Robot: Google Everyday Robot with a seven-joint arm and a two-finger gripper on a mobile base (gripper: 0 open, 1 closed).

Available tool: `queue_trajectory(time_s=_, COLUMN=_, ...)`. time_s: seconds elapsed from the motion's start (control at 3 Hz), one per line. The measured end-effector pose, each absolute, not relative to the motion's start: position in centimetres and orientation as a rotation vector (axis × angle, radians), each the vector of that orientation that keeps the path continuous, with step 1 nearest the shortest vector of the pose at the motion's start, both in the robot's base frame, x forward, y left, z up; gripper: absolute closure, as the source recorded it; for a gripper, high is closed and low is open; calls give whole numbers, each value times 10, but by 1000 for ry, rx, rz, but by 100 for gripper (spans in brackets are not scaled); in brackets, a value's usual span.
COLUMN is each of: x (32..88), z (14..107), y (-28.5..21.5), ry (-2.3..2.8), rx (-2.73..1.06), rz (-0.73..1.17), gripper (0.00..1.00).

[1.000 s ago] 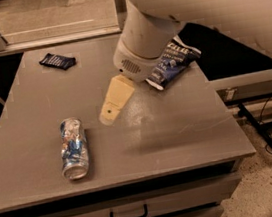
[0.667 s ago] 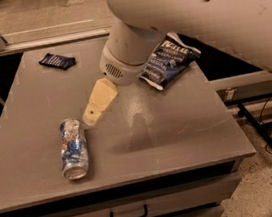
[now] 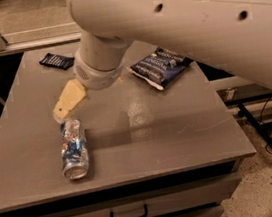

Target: Place redbull can upright

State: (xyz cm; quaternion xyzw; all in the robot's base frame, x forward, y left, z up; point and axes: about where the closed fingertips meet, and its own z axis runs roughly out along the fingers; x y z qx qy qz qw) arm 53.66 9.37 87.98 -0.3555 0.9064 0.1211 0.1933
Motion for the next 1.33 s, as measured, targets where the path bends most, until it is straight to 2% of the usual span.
queue_trajectory(time_s=1.33, x=500, z=838, y=149, ry=2883, rx=-495, rz=213, gripper=0)
